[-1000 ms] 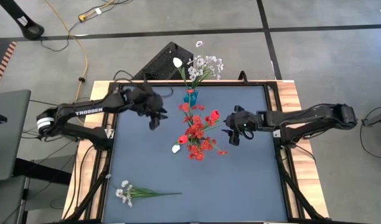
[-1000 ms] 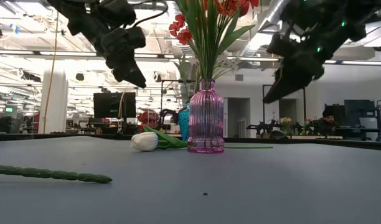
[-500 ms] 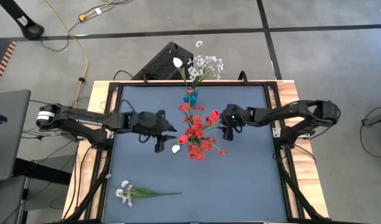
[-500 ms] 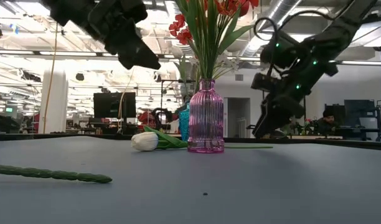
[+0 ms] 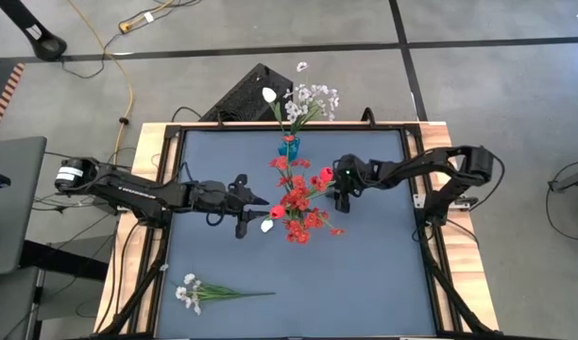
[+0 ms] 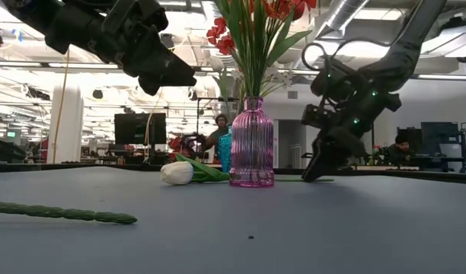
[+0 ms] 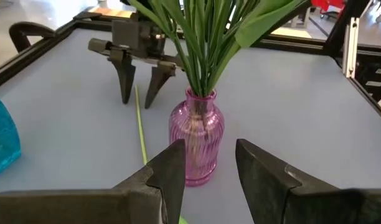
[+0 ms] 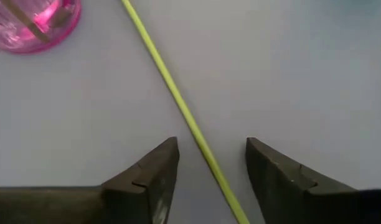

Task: Sort flowers into vase by color
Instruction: Put the white tulip into the blue vase

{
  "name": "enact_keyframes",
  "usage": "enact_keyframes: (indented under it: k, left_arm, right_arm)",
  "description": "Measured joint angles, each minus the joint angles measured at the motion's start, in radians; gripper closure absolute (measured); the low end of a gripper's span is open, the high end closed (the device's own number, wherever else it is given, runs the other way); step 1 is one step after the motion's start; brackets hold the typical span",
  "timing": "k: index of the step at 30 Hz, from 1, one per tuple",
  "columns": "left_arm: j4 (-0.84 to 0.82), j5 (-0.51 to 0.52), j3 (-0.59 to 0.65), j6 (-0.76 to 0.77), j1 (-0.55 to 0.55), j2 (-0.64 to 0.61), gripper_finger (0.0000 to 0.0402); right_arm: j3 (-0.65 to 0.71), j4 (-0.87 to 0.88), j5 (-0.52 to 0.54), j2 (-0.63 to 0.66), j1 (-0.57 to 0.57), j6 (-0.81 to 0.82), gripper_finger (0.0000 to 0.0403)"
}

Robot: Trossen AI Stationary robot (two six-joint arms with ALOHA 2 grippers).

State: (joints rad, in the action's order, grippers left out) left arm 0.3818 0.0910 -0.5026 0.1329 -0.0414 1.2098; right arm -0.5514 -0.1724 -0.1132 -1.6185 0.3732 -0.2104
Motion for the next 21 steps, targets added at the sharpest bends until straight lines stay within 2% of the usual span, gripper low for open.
enact_keyframes:
  k: [3, 10, 12, 15, 21]
  left_arm:
    - [-0.002, 0.0, 0.0, -0.003, 0.0, 0.0, 0.0272]
    - [-0.009, 0.0, 0.0, -0.031, 0.0, 0.0, 0.0272]
    - [-0.011, -0.004, 0.0, -0.042, 0.0, 0.0, 0.0272]
    - [-0.01, -0.027, 0.0, -0.049, 0.001, 0.0, 0.0272]
    - [-0.005, -0.026, 0.0, -0.072, -0.005, -0.027, 0.0272]
  right_arm:
    - [0.0, 0.012, -0.024, -0.002, 0.004, 0.023, 0.0234]
    - [-0.005, 0.114, -0.015, 0.003, -0.026, 0.038, 0.0377]
    - [-0.004, 0.119, -0.01, 0.008, -0.033, 0.058, 0.0385]
    - [0.0, 0.149, -0.009, 0.042, -0.04, 0.109, 0.0375]
    - [0.011, 0.264, -0.018, 0.188, -0.064, 0.16, 0.0386]
